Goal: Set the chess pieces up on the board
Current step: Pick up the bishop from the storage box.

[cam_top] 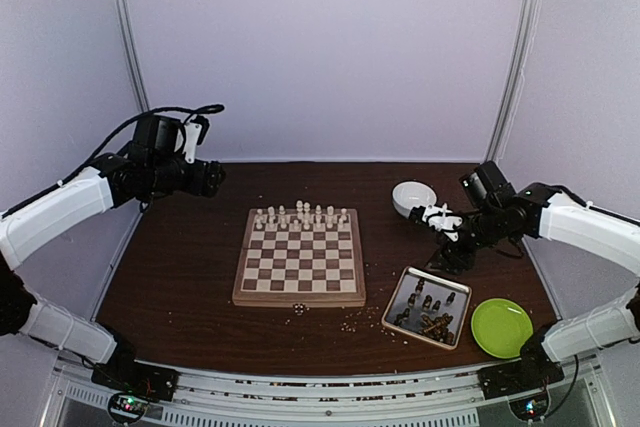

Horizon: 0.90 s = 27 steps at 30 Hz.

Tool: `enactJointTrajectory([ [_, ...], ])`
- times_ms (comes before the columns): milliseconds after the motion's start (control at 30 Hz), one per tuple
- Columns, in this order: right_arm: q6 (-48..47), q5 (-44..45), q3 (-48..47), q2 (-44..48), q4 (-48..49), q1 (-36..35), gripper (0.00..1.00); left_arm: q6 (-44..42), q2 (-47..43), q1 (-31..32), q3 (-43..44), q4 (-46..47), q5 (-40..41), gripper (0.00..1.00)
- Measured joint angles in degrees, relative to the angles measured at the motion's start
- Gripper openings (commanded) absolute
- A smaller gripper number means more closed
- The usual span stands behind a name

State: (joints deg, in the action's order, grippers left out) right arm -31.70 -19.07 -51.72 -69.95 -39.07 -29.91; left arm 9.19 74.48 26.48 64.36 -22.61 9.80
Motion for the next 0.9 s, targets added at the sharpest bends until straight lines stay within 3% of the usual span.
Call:
enactJointTrajectory([
  [167, -0.3, 0.7, 0.1, -4.6, 2.1, 0.0, 0.54, -0.3, -0.8, -0.5, 0.0, 2.2, -0.8, 0.87],
  [333, -0.3, 1.2, -0.9, -11.5, 2.3, 0.0, 0.55, -0.3, -0.9, -0.7, 0.0, 3.0, -1.0, 0.87],
  [767, 0.2, 2.6, -2.4, -19.4, 1.9, 0.0, 0.44, -0.3, 0.6, -0.7, 0.0, 2.8, -2.8, 0.87],
  [900, 0.1, 2.5, -2.4, -20.0, 1.4, 0.0, 0.36, -0.3, 1.1, -0.7, 0.0, 2.8, -2.8, 0.87],
])
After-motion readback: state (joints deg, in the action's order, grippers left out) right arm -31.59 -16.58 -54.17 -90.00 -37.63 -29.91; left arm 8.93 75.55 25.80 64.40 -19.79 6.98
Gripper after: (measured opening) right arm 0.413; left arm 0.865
